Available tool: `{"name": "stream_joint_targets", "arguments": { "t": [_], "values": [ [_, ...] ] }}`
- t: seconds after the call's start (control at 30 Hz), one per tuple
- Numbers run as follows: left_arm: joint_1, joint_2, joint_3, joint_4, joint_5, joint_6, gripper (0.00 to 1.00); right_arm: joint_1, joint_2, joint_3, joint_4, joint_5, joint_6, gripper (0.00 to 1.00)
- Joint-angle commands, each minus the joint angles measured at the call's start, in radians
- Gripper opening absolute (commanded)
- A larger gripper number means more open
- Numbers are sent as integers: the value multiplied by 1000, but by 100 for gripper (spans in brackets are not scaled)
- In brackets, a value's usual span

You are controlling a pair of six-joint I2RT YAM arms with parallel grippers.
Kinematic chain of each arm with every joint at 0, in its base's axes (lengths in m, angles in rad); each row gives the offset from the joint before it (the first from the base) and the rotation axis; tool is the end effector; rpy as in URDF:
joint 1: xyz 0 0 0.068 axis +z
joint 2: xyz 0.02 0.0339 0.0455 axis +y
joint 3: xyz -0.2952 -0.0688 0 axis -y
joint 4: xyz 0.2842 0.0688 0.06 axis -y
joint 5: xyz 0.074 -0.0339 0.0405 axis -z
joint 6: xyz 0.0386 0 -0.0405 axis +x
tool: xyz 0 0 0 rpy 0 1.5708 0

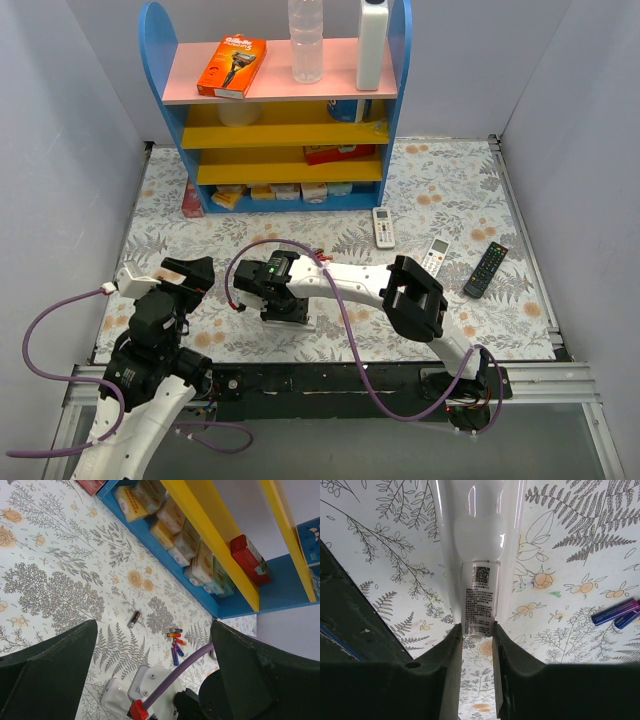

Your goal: Load the batteries into the remote control

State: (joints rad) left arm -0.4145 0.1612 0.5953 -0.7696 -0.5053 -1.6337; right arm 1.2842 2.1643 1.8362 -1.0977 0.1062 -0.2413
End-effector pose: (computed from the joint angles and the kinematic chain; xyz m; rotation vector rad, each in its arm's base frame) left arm 0.0652 -0.0083 0.2994 -1.4011 1.3856 -0.9160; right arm 0.1424 0.4686 0.2122 -2.0389 2.1500 -0.0294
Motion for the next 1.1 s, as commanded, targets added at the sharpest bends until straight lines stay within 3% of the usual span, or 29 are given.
{"name": "stream_joint_targets", "arguments": {
  "t": [0.0, 0.23, 1.07],
  "values": [
    [5, 18, -12, 15, 2, 20, 98, 4, 12, 20, 22, -8, -7, 1],
    [3, 20, -12, 16, 4, 20, 98, 6, 20, 21, 30, -3, -10, 1],
    [3, 20, -11, 18, 7, 23, 98, 4, 2, 6, 45, -46, -43, 26]
  ]
}}
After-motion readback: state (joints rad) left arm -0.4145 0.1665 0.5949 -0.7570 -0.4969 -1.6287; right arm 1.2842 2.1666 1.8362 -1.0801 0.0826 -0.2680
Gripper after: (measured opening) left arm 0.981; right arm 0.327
